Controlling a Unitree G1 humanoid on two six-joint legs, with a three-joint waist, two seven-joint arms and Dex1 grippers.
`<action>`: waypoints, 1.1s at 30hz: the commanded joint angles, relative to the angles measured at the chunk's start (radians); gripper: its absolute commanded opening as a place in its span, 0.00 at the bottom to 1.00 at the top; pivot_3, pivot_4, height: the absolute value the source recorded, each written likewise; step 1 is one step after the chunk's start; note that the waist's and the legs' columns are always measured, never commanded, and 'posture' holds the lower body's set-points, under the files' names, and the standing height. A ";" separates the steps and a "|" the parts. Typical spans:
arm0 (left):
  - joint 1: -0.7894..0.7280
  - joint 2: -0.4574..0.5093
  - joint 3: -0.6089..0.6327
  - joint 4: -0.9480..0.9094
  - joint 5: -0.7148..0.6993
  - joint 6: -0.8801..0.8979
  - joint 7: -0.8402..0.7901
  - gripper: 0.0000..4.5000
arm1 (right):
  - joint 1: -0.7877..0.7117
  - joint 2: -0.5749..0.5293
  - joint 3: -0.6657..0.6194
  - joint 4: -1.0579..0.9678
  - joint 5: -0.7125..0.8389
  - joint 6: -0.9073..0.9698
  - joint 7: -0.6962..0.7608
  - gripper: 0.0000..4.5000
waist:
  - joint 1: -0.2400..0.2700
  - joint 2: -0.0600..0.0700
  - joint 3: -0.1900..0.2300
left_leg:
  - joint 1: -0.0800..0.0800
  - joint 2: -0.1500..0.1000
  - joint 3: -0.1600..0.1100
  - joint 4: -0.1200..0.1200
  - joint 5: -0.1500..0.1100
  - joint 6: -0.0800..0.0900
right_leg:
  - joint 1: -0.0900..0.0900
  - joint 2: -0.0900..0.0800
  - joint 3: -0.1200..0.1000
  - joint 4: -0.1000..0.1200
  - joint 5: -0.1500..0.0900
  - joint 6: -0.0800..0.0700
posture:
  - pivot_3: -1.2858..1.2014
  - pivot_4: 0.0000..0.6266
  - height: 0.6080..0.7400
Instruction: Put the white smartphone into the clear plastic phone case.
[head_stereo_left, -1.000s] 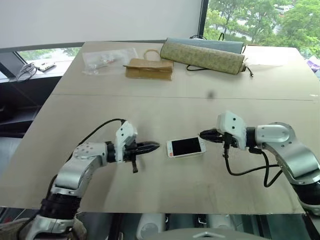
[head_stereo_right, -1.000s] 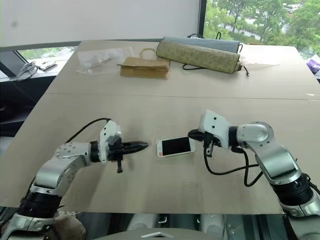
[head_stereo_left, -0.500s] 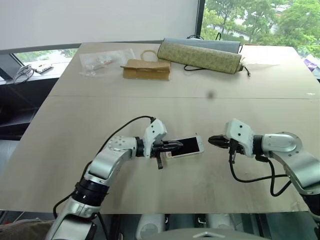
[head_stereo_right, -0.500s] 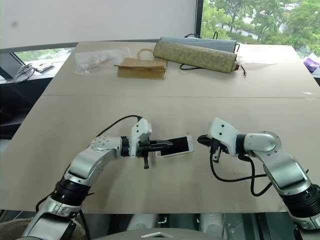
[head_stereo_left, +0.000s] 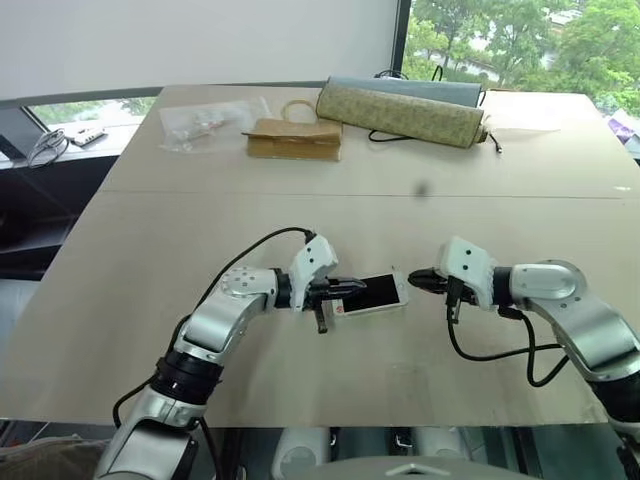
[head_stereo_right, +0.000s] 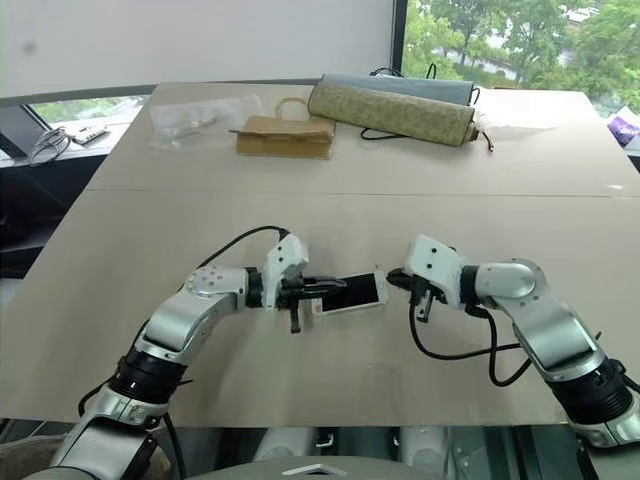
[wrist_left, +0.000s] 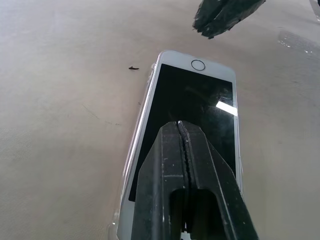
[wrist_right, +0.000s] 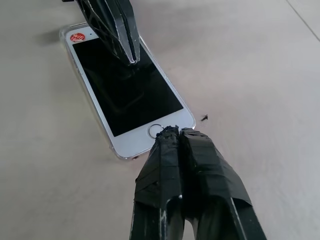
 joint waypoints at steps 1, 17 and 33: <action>0.029 0.015 -0.012 -0.017 0.014 0.010 -0.003 0.00 | -0.044 0.023 0.016 0.011 0.009 -0.003 0.012 0.01 | 0.000 0.000 0.000 | 0.000 0.000 0.000 0.000 0.000 0.000 | 0.000 0.000 0.000 0.000 0.000 0.000 | 0.52 0.24 1.00; 0.096 0.044 -0.007 -0.115 0.010 0.060 0.026 0.00 | -0.174 0.006 0.127 0.219 -0.036 0.044 0.133 0.01 | 0.000 0.000 -0.001 | 0.001 0.000 0.000 0.000 0.000 0.000 | 0.001 0.000 0.000 0.000 0.000 0.000 | 0.52 0.24 1.00; 0.102 0.040 -0.017 -0.145 0.018 0.081 0.069 0.00 | -0.310 0.014 0.354 0.390 -0.133 0.165 0.276 0.01 | 0.000 -0.003 -0.014 | 0.003 0.000 -0.001 0.001 0.000 0.001 | 0.003 -0.002 0.000 0.001 0.000 -0.001 | 0.52 0.24 1.00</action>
